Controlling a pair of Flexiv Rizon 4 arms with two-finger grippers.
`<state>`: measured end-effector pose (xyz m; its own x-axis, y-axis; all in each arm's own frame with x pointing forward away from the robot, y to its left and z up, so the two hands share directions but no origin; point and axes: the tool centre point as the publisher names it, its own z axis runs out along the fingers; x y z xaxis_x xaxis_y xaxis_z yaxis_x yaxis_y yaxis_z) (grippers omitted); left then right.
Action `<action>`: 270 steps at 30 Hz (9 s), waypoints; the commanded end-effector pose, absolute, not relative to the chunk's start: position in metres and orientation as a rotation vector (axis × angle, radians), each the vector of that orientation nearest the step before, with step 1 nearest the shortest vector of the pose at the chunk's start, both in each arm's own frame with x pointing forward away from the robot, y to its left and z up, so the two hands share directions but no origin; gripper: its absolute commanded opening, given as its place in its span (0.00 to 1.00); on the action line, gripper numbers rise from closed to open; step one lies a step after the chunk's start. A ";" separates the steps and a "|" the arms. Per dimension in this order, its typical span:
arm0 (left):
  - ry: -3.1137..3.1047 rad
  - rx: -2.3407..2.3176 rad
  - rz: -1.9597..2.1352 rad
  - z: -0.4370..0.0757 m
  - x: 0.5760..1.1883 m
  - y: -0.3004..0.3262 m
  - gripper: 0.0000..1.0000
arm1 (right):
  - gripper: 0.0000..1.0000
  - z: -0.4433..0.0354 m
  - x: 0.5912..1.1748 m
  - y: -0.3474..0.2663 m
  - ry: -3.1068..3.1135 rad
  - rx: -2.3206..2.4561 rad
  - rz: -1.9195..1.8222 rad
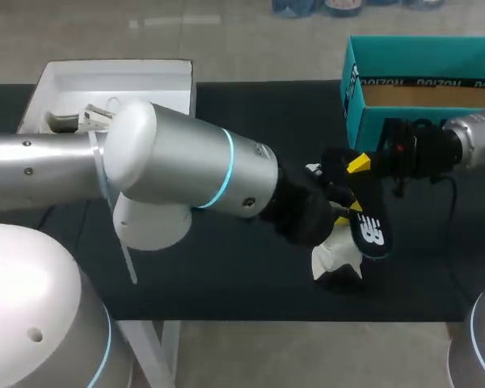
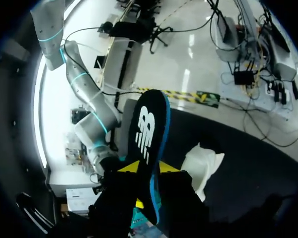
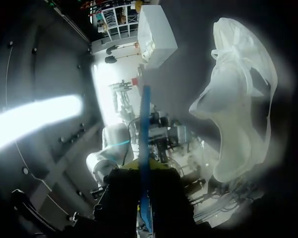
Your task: Take the shoe out of the shoebox, open the shoe tongue, remove and reinsert the insole, then place the shoe into the shoebox
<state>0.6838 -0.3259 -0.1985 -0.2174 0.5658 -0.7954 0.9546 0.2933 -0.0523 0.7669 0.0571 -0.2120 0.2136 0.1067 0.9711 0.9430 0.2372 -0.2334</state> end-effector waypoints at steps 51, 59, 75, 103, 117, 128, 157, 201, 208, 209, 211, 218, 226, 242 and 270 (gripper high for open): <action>2.018 2.112 -0.399 -0.089 0.815 -0.231 1.00 | 0.00 -0.212 0.766 0.058 -1.205 -1.181 -0.823; 2.048 2.118 -0.301 -0.082 0.826 -0.262 1.00 | 0.00 -0.212 0.766 0.058 -1.205 -1.181 -0.823; 2.029 2.134 -0.137 -0.067 0.827 -0.289 1.00 | 0.00 -0.212 0.766 0.058 -1.205 -1.181 -0.823; 2.029 2.134 -0.137 -0.067 0.827 -0.289 1.00 | 0.00 -0.211 0.757 0.064 -1.245 -1.103 -0.785; 2.029 2.134 -0.137 -0.067 0.827 -0.289 1.00 | 0.00 -0.211 0.757 0.064 -1.245 -1.103 -0.785; 2.029 2.134 -0.137 -0.067 0.827 -0.289 1.00 | 0.00 -0.211 0.757 0.064 -1.245 -1.103 -0.785; 1.321 1.400 -1.130 -0.118 0.802 -0.238 1.00 | 0.00 -0.211 0.757 0.064 -1.245 -1.103 -0.785; 1.449 1.118 -1.016 -0.171 0.758 -0.253 1.00 | 0.00 -0.211 0.757 0.064 -1.245 -1.103 -0.785; 1.426 1.147 -1.123 -0.188 0.767 -0.279 1.00 | 0.00 -0.211 0.757 0.064 -1.245 -1.103 -0.785; 1.427 1.155 -1.131 -0.190 0.768 -0.284 1.00 | 0.00 -0.211 0.757 0.064 -1.245 -1.103 -0.785; 1.417 1.153 -1.152 -0.193 0.770 -0.290 1.00 | 0.00 -0.211 0.757 0.064 -1.245 -1.103 -0.785; 1.400 1.170 -1.182 -0.201 0.773 -0.314 1.00 | 0.00 -0.211 0.757 0.064 -1.245 -1.103 -0.785; 1.375 1.193 -1.152 -0.200 0.760 -0.328 1.00 | 0.00 -0.211 0.757 0.064 -1.245 -1.103 -0.785; 1.402 1.127 -1.128 -0.204 0.731 -0.328 1.00 | 0.00 -0.211 0.757 0.064 -1.245 -1.103 -0.785; 1.415 1.113 -1.122 -0.203 0.736 -0.333 0.27 | 0.00 -0.211 0.757 0.064 -1.245 -1.103 -0.785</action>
<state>0.7340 -0.3289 -0.2027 -0.1048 0.0820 -0.9911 0.9837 0.1548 -0.0912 0.7577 0.0638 -0.2107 0.1896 0.1008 0.9767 0.9246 0.3163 -0.2121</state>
